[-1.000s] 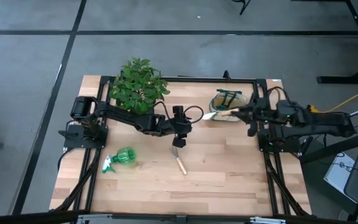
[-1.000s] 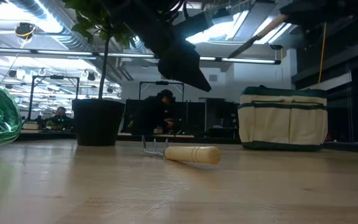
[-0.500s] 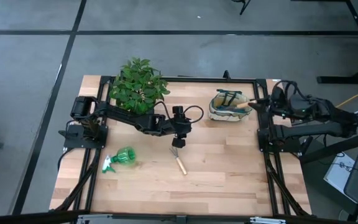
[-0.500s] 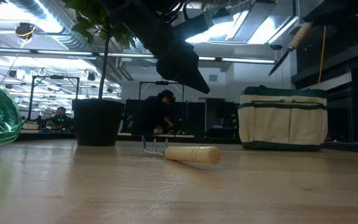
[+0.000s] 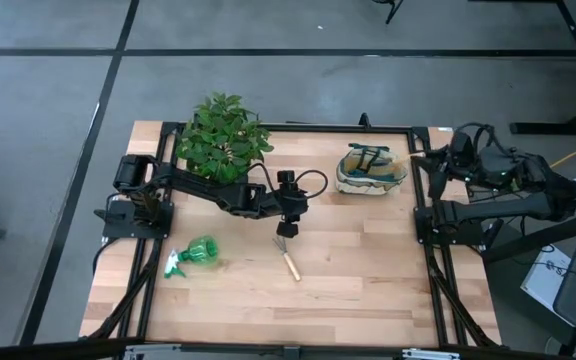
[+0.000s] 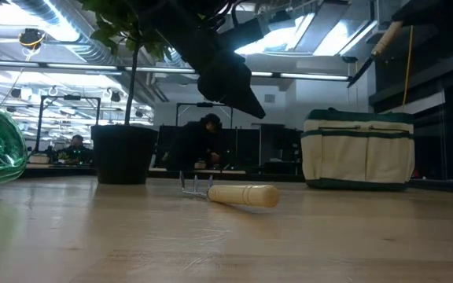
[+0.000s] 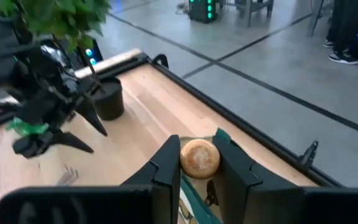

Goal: Pick & Place Garden tools in Gardening bag
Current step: Put the brown trowel into the white gardening bag, then put the brown hand rake into the white gardening bag

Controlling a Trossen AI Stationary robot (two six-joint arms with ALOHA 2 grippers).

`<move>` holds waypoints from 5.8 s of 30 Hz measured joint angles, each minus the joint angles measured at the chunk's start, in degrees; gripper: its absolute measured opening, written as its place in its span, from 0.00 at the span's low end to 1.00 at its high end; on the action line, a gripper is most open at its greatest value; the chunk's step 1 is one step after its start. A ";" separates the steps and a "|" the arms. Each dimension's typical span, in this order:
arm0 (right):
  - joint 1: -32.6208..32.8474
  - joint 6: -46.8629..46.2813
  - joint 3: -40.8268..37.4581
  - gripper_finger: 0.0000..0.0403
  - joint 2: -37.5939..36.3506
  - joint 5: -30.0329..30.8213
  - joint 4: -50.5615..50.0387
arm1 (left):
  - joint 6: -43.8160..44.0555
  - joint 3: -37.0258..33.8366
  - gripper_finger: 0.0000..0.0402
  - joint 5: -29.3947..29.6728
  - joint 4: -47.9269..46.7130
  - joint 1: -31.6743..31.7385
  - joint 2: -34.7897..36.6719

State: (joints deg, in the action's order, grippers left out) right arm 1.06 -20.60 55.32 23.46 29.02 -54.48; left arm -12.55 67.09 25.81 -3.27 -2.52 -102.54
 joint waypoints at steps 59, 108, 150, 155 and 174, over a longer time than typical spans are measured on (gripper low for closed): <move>0.00 -8.55 -9.85 0.17 -0.22 -1.65 3.21 | -3.20 0.00 0.46 -5.00 0.75 3.17 -0.04; 0.00 -13.11 -18.26 0.61 0.44 -1.10 8.27 | -1.50 0.00 0.45 -5.19 2.21 2.91 -0.04; 17.18 4.06 -33.52 0.60 17.68 -17.68 56.13 | 3.21 0.02 0.43 -13.65 -0.18 -2.98 -0.04; 18.72 7.82 -33.52 0.60 21.28 -17.71 61.90 | 3.40 0.04 0.43 -13.72 0.06 -5.10 -0.04; 25.04 9.70 -33.52 0.60 24.68 -31.10 69.02 | -0.19 -0.35 0.38 -22.72 -14.04 -11.38 -0.04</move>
State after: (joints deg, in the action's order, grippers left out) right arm 26.10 -10.90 21.80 48.14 -2.09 14.55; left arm -12.74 66.74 3.10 -17.30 -13.91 -102.59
